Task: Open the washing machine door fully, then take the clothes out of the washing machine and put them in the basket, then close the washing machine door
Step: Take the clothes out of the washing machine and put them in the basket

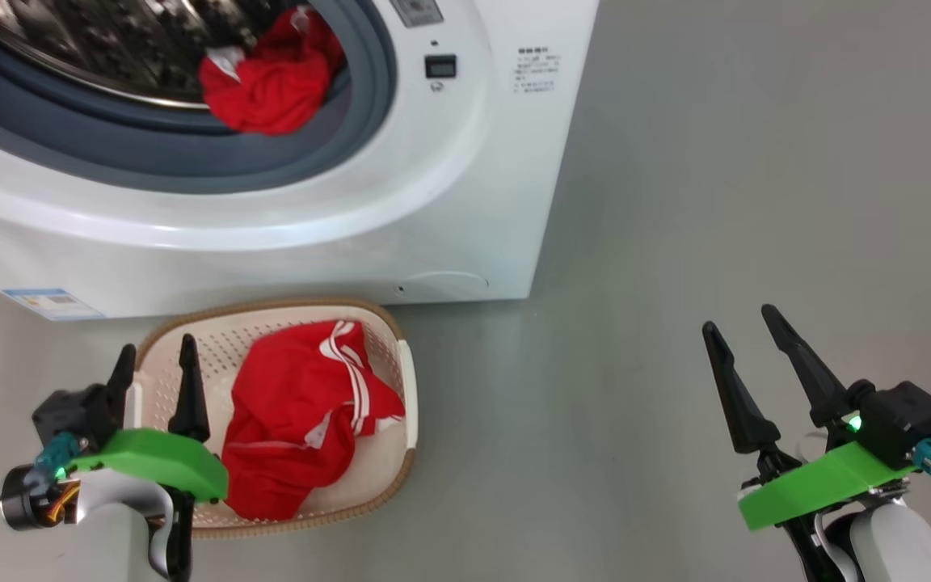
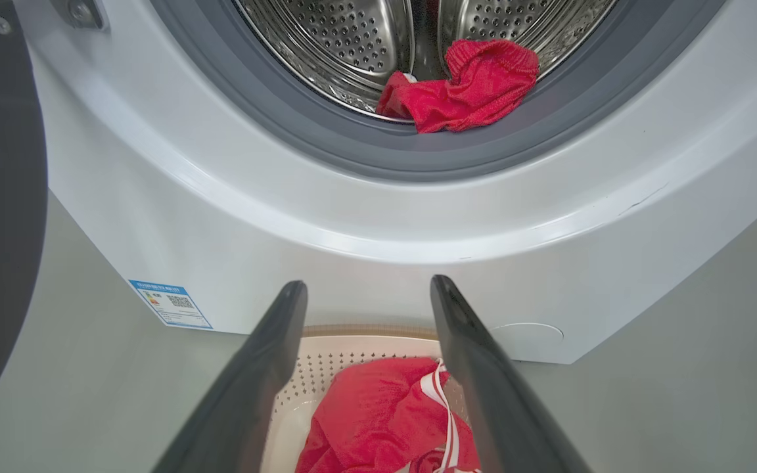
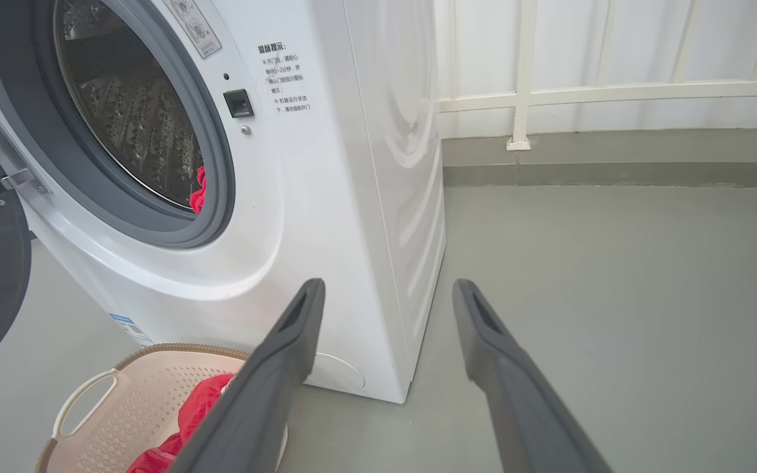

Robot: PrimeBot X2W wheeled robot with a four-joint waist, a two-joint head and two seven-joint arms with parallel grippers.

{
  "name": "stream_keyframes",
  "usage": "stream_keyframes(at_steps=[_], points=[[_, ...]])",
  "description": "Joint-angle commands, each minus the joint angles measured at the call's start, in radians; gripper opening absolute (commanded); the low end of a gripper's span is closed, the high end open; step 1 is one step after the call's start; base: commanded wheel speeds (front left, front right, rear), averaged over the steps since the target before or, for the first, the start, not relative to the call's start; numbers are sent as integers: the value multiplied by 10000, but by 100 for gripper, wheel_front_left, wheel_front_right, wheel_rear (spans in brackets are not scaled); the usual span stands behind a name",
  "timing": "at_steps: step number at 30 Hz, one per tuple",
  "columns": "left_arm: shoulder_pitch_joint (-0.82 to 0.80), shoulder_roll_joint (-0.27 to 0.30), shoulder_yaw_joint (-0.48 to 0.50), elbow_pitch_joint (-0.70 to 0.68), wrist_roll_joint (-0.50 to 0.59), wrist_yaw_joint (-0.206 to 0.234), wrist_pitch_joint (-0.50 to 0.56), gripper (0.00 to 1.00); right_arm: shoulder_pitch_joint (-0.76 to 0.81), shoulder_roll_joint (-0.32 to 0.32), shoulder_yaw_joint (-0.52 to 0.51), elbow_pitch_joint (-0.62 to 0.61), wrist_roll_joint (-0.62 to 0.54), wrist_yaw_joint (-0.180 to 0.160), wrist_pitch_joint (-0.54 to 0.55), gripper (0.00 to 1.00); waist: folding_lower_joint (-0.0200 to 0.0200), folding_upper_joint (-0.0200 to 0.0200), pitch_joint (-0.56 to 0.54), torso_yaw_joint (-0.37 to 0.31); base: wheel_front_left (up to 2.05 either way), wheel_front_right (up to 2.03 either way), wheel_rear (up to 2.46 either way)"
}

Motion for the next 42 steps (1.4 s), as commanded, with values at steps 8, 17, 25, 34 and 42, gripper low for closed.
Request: stream_keyframes(at_steps=[8,17,25,34,42], points=[[1243,193,12,-2055,-50,-98,-53,100,501,-118,41,-188,197,16,-118,100,0,0,-807,245,0,0,0],[2857,164,-2,-4055,-81,-100,-53,100,1081,-150,-184,-278,239,16,-118,100,0,0,-1335,331,0,0,0],[4036,121,154,-5316,20,-101,-53,100,1547,-156,-349,-387,226,16,-118,100,0,0,-1565,321,0,0,0],[4430,98,67,-5777,-171,-101,-53,100,1570,-148,-396,-389,210,16,-118,100,0,0,-1561,292,0,0,0],[3501,95,-322,-5303,-589,-86,-53,100,1471,-96,-339,-418,203,16,-118,100,0,0,-1226,255,0,0,0]])
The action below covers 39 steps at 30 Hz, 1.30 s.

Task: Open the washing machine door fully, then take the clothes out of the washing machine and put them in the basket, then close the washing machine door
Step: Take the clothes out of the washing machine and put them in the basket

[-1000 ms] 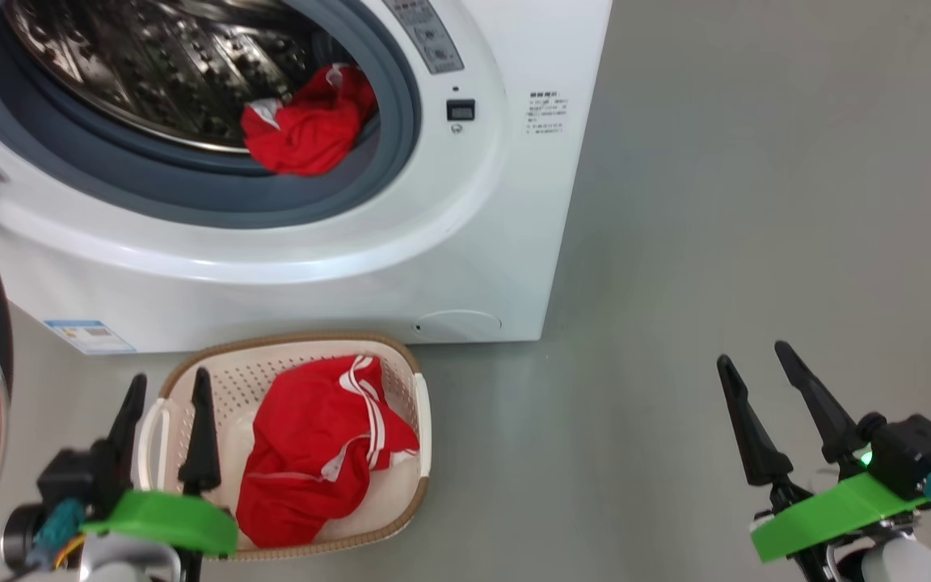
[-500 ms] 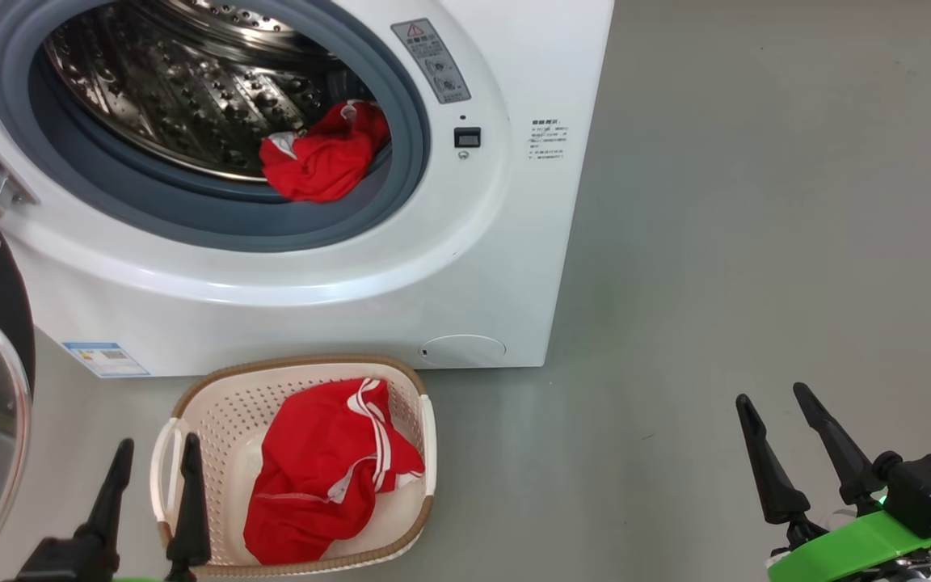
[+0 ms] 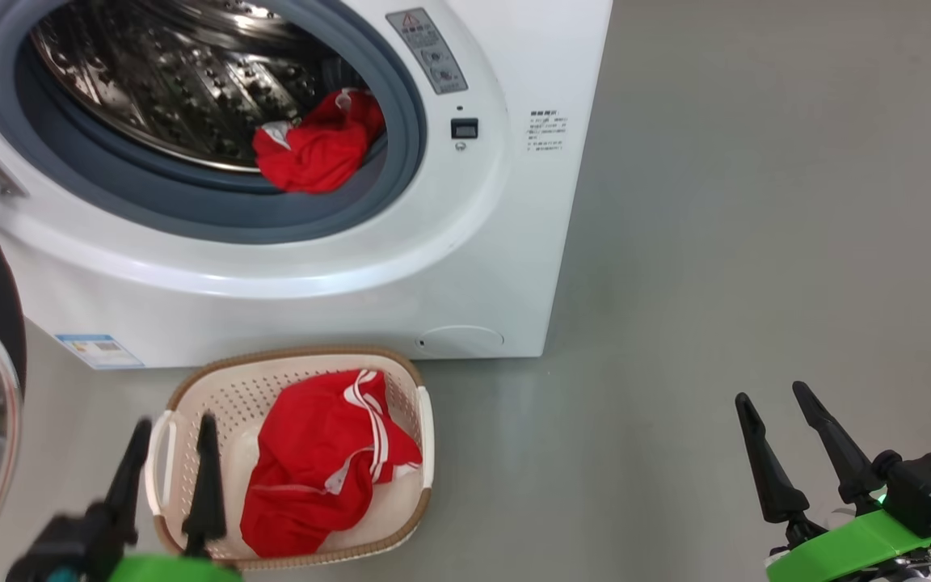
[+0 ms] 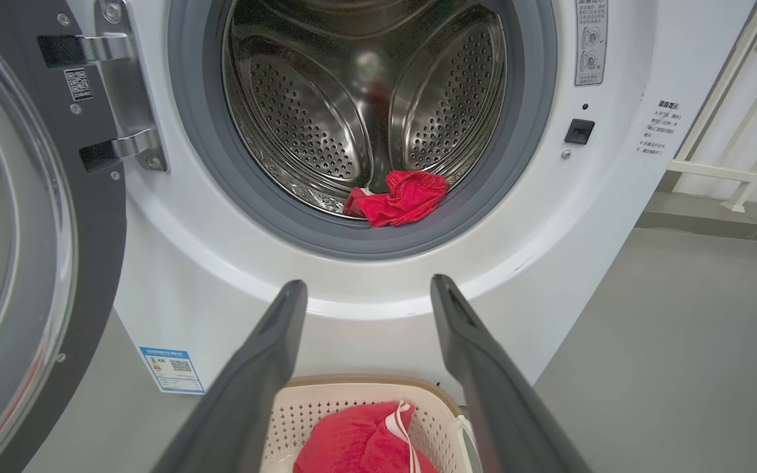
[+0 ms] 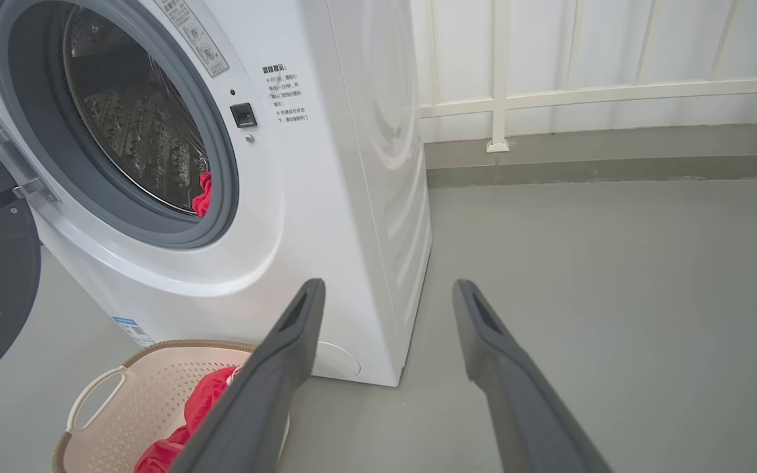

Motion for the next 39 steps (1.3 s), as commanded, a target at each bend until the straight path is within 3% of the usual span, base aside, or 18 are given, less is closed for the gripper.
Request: stream_keyframes(at_steps=[1,11,23,39], points=[[-837,148,185,41,-47,-16,-53,100,-134,-80,257,-281,9,16,-118,100,0,0,241,-31,0,0,0],[-3859,762,-614,1746,-219,-26,-53,100,-738,118,322,-425,-21,16,-118,100,0,0,1645,-424,0,0,0],[-8228,2239,-2479,5143,-1400,-28,-53,100,-1733,644,406,-488,-19,16,-118,100,0,0,3404,-1426,0,0,0],[-11263,3656,-4716,7975,-3157,-28,-53,100,-2510,864,784,-574,26,16,-118,100,0,0,4500,-2213,0,0,0]])
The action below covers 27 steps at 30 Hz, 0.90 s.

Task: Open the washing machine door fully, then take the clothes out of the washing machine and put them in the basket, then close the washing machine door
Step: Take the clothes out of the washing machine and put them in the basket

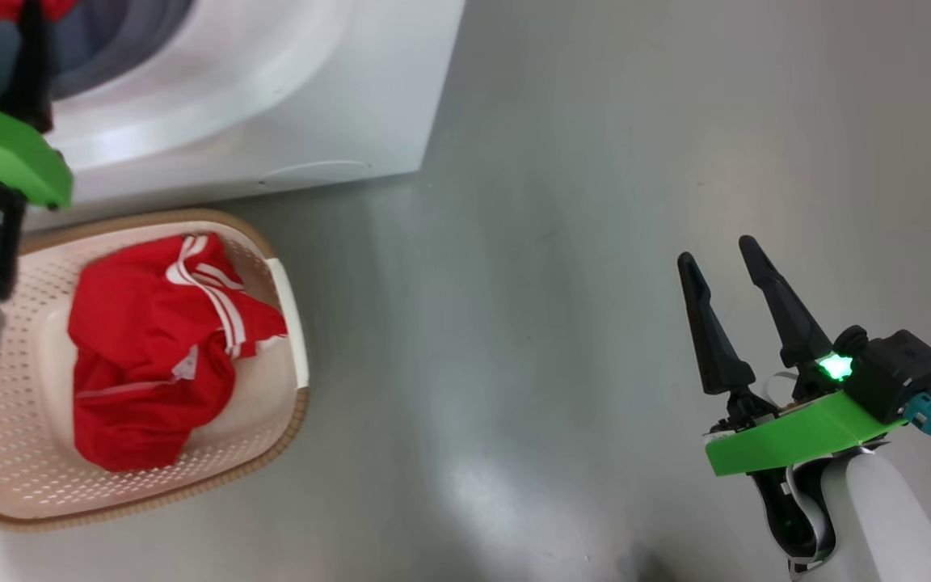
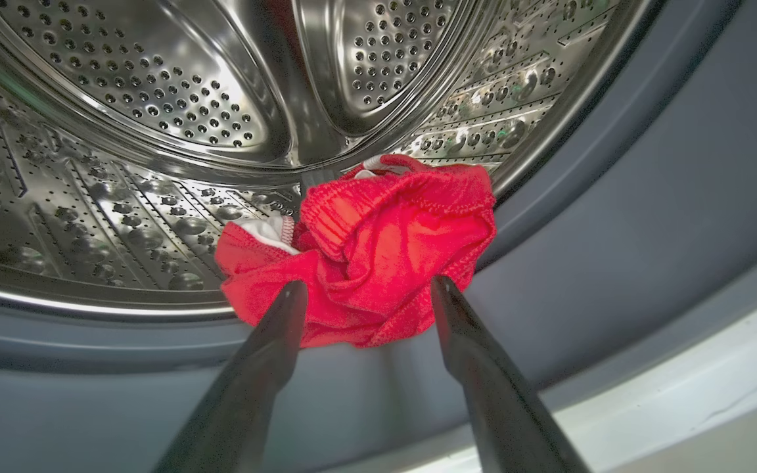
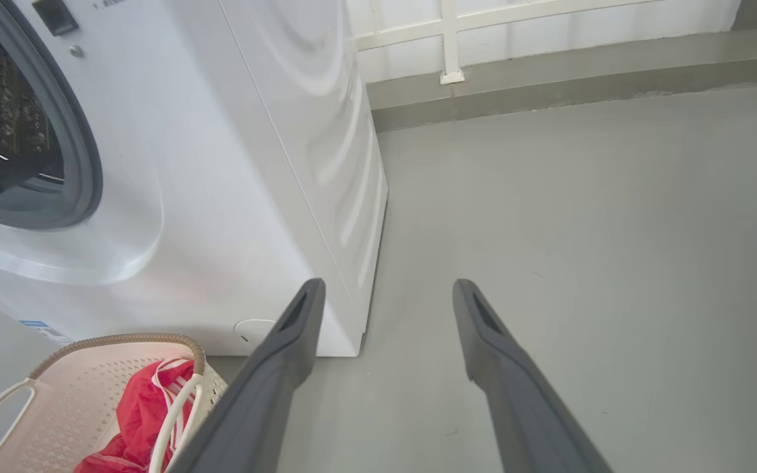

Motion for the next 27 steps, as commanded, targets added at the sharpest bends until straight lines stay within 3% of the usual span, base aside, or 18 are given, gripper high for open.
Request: stream_keyframes(at_steps=[1,14,15,16,18,27], points=[[-358,579,71,-8,-105,-28,-51,100,7,31,251,-259,26,16,-118,100,-1,0,267,-239,0,0,0],[-1294,870,-247,1010,-92,-28,-51,100,-42,196,439,-199,61,16,-118,100,-1,0,402,-568,0,0,0],[-1317,886,-304,1060,-75,-28,-51,84,-34,199,439,-199,61,16,-118,100,-1,0,389,-588,0,0,0],[-1364,920,-324,1120,-55,-28,-51,48,-27,200,436,-203,60,16,-118,100,-1,0,379,-604,0,0,0],[-1400,925,-341,1205,-48,-28,-51,0,-6,198,429,-204,56,16,-118,100,-1,0,339,-617,0,0,0],[-861,743,228,595,-58,-20,-51,0,133,94,389,-152,-28,16,-118,100,-1,0,-243,-287,0,0,0]])
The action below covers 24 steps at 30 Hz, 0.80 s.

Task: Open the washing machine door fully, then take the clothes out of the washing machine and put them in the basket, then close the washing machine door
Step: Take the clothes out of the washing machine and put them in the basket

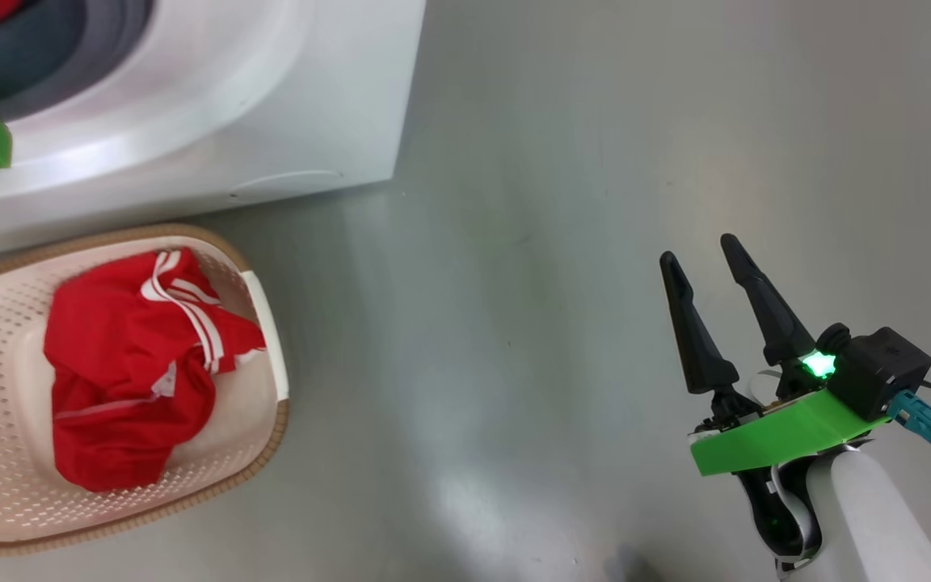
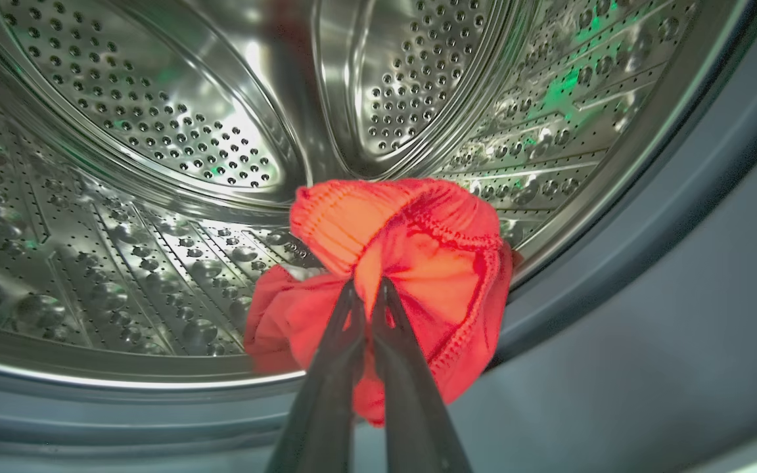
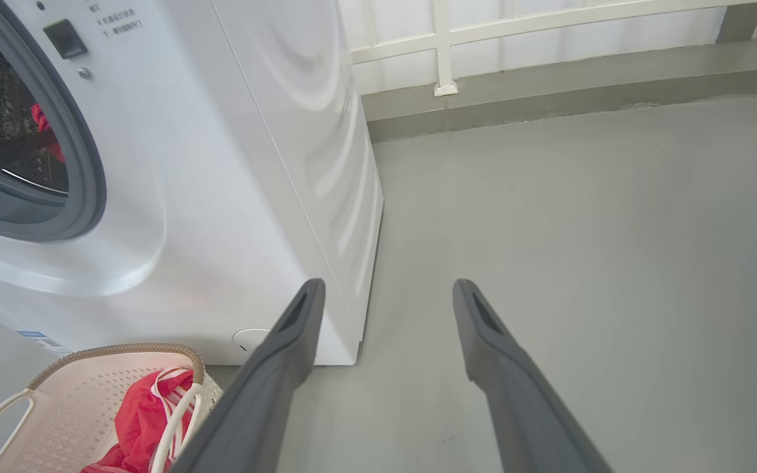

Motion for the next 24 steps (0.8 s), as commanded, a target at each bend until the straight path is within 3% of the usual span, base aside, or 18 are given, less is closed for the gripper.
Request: stream_keyframes(at_steps=[1,10,17,24], points=[[314,393,448,-527,53,4,-51,0,279,-123,171,-192,-37,14,-118,100,0,-1,-366,238,0,0,0],[2481,-231,2542,-2883,715,391,-51,0,572,-615,-2,-134,-105,14,-118,100,0,-1,-1484,995,0,0,0],[4394,-982,4202,-4803,1539,269,-51,0,1034,-889,-241,-94,-111,14,-118,100,0,-1,-2293,1594,0,0,0],[6236,-1679,5253,-6811,2290,73,-51,0,1429,-1022,-491,-165,-113,14,-118,100,0,-1,-2781,2067,0,0,0]])
